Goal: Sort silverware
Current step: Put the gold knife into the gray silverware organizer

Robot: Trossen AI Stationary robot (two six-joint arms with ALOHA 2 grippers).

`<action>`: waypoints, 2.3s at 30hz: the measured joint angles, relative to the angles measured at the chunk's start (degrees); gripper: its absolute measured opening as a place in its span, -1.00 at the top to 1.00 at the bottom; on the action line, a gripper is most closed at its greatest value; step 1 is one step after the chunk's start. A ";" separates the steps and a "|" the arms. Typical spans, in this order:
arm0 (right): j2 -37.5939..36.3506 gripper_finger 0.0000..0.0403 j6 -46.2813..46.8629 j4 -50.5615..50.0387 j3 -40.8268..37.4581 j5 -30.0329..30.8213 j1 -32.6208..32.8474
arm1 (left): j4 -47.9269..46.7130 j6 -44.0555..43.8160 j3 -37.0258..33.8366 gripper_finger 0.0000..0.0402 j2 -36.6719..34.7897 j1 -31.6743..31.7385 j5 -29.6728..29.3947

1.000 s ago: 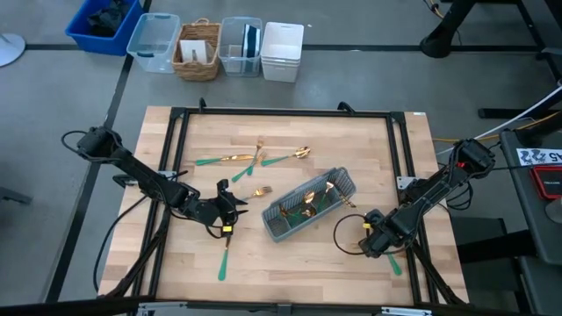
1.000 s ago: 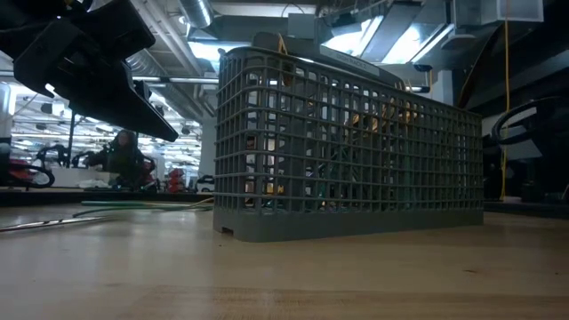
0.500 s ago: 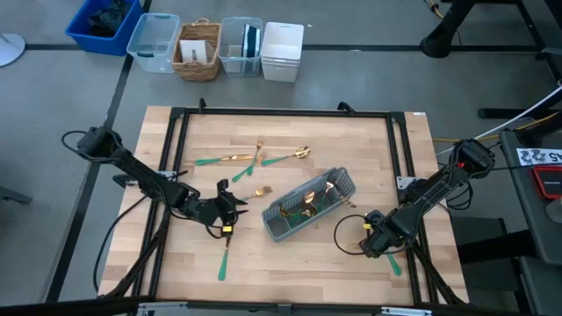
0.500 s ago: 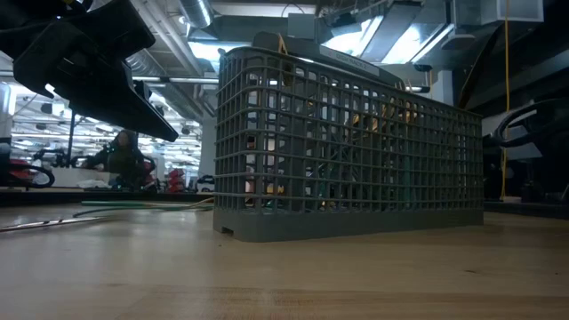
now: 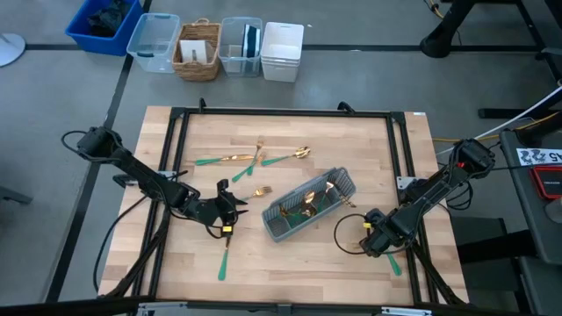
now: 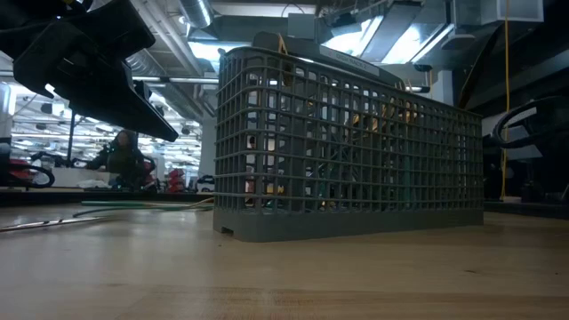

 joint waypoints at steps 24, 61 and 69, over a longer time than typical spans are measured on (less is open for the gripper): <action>0.00 0.59 0.24 -0.79 0.02 -0.50 0.00 | -2.11 -0.02 0.00 0.50 0.00 0.00 0.01; 2.45 0.42 0.48 2.28 0.07 -5.54 1.11 | -2.77 -0.16 0.00 0.50 -0.02 -0.02 0.02; 2.47 0.42 0.48 2.27 0.00 -12.16 1.11 | -2.75 -0.44 0.00 0.50 -0.02 -0.01 0.02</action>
